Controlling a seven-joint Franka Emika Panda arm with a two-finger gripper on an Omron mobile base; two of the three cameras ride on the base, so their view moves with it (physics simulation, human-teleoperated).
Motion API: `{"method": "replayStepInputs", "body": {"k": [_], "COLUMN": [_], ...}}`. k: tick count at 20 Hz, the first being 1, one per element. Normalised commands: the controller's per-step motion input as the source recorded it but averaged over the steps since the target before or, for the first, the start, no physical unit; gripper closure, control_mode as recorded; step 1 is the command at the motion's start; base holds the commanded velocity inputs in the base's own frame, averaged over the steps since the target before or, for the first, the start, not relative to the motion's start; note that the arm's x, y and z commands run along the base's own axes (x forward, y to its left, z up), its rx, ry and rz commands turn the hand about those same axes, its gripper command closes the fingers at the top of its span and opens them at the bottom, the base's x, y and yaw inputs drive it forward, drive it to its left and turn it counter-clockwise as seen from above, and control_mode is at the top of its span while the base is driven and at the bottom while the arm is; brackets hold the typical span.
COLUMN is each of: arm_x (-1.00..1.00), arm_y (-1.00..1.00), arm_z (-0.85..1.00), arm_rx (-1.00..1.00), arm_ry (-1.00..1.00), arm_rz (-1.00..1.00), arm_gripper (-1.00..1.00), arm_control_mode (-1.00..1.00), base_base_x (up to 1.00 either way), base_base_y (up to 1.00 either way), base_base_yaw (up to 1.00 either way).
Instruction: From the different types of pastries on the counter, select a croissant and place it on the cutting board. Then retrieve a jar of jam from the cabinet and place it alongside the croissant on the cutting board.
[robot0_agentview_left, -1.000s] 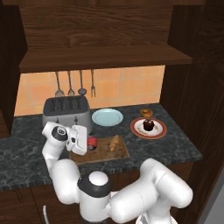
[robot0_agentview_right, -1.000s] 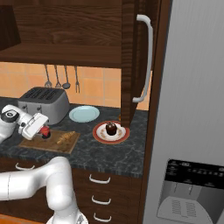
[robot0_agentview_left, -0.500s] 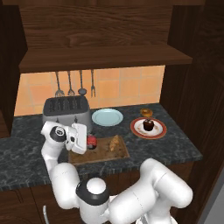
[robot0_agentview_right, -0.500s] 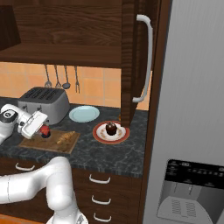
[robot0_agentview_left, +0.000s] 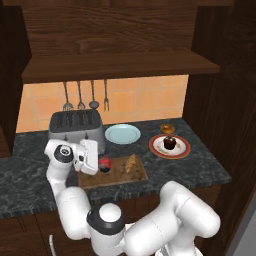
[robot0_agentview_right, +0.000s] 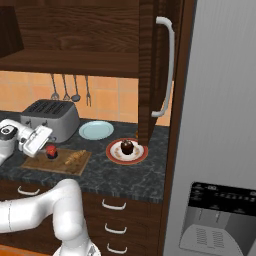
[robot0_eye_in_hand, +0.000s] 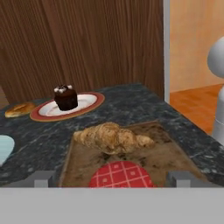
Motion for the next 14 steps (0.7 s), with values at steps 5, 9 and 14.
{"method": "replayStepInputs", "body": {"k": [5, 9, 14], "arm_x": [-0.54, -1.00, -1.00], "arm_y": [0.02, 0.00, -0.02], "arm_z": [0.44, 0.58, 0.62], "arm_rx": [-0.10, -0.12, -0.11], "arm_ry": [-0.06, -0.19, -0.27], "arm_rz": [0.00, 0.01, 0.00], "arm_gripper": [-1.00, -1.00, -1.00], "arm_control_mode": [-1.00, -1.00, -1.00], "base_base_x": [0.00, 0.00, 0.00], "base_base_y": [0.00, 0.00, 0.00], "base_base_yaw": [0.00, 0.00, 0.00]}}
